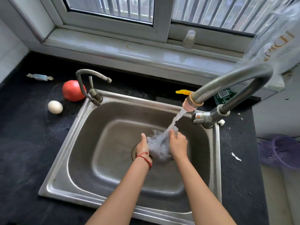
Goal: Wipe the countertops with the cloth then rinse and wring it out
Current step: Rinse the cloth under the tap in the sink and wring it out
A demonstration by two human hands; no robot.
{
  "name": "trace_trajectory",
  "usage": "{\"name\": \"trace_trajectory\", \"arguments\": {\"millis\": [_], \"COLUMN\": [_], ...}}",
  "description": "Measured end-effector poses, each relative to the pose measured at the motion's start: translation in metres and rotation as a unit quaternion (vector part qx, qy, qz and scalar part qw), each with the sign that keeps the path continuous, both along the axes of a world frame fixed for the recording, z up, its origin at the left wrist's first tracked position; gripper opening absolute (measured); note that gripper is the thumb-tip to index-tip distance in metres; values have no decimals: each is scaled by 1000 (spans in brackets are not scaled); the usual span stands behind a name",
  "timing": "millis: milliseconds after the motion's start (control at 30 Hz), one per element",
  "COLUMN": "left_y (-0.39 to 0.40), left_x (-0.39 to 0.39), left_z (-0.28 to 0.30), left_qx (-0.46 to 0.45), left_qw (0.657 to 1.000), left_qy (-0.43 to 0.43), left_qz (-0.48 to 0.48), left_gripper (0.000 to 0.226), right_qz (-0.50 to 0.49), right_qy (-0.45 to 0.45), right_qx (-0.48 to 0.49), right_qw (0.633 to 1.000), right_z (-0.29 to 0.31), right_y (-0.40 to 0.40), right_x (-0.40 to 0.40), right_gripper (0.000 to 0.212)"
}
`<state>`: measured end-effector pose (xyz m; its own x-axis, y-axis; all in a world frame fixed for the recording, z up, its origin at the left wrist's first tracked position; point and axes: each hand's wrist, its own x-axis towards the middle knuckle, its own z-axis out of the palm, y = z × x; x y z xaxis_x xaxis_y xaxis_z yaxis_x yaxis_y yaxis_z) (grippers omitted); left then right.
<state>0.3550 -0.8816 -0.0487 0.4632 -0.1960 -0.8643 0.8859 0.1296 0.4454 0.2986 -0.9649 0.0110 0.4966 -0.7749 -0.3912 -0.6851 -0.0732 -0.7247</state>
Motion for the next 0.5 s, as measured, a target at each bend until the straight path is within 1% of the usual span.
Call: {"name": "trace_trajectory", "arguments": {"millis": [33, 67, 100, 133, 167, 200, 233, 267, 333, 400, 433, 467, 500], "left_y": [-1, -4, -10, -14, -18, -22, -23, -23, -23, -24, -23, -22, -20], "left_x": [0, 0, -1, -2, -4, -5, -6, -7, -4, 3, 8, 13, 15], "left_z": [0, -4, 1, 8, 15, 17, 18, 19, 8, 11, 7, 11, 12], "left_qx": [-45, -82, -106, -135, -162, -170, -125, -81, -30, 15, 24, 30, 11], "left_qw": [998, 995, 992, 988, 982, 976, 969, 966, 961, 961, 969, 971, 974], "left_qy": [30, 40, 32, 20, -2, -22, -54, -65, -67, -62, -65, -52, -28], "left_qz": [-16, -38, -57, -77, -98, -135, -208, -239, -268, -267, -239, -233, -224], "left_gripper": [66, 67, 62, 56, 52, 49, 46, 42, 40, 32, 32, 33, 35], "right_qz": [21, 49, 83, 120, 150, 160, 151, 122, 73, 86, 106, 125, 137], "right_qy": [-35, -59, -75, -66, -46, -8, 43, 91, 131, 120, 108, 99, 94], "right_qx": [17, 38, 53, 50, 24, -23, -70, -95, -84, -80, -86, -84, -82], "right_qw": [999, 996, 992, 989, 987, 987, 985, 984, 985, 986, 985, 984, 983], "right_z": [4, 10, 13, 17, 21, 24, 25, 26, 30, 30, 31, 31, 33], "right_y": [3, 8, 15, 23, 30, 33, 29, 20, 1, 3, 12, 24, 35], "right_x": [0, 0, 1, 1, 1, 1, 2, 5, 10, 11, 6, 1, -5], "right_gripper": [35, 31, 30, 32, 38, 47, 56, 62, 62, 59, 58, 58, 58]}}
